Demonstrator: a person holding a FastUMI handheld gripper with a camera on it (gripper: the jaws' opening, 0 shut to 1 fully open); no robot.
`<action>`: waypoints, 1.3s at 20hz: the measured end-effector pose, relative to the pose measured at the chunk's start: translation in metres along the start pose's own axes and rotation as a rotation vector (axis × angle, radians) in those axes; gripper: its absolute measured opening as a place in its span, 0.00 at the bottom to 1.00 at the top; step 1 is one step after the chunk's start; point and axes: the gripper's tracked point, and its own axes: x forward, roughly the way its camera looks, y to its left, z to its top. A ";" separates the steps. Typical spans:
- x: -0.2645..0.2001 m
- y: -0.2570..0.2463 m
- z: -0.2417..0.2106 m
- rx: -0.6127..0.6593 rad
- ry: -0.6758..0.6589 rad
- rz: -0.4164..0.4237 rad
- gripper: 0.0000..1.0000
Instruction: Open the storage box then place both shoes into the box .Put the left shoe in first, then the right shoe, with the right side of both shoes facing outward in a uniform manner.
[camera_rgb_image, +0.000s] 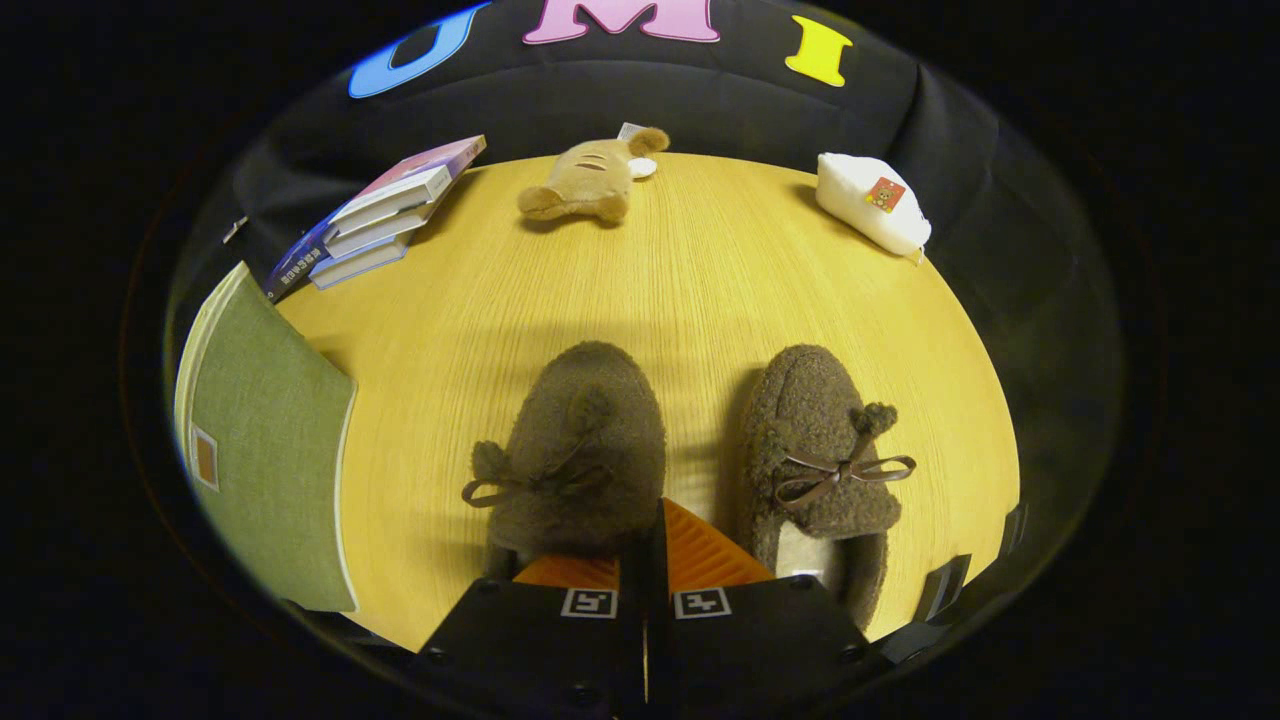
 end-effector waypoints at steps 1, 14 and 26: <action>-0.009 0.000 0.002 0.000 -0.004 -0.003 0.06; -0.149 0.109 0.096 0.120 -0.071 0.220 0.06; -0.150 0.291 0.074 0.073 0.112 0.357 0.06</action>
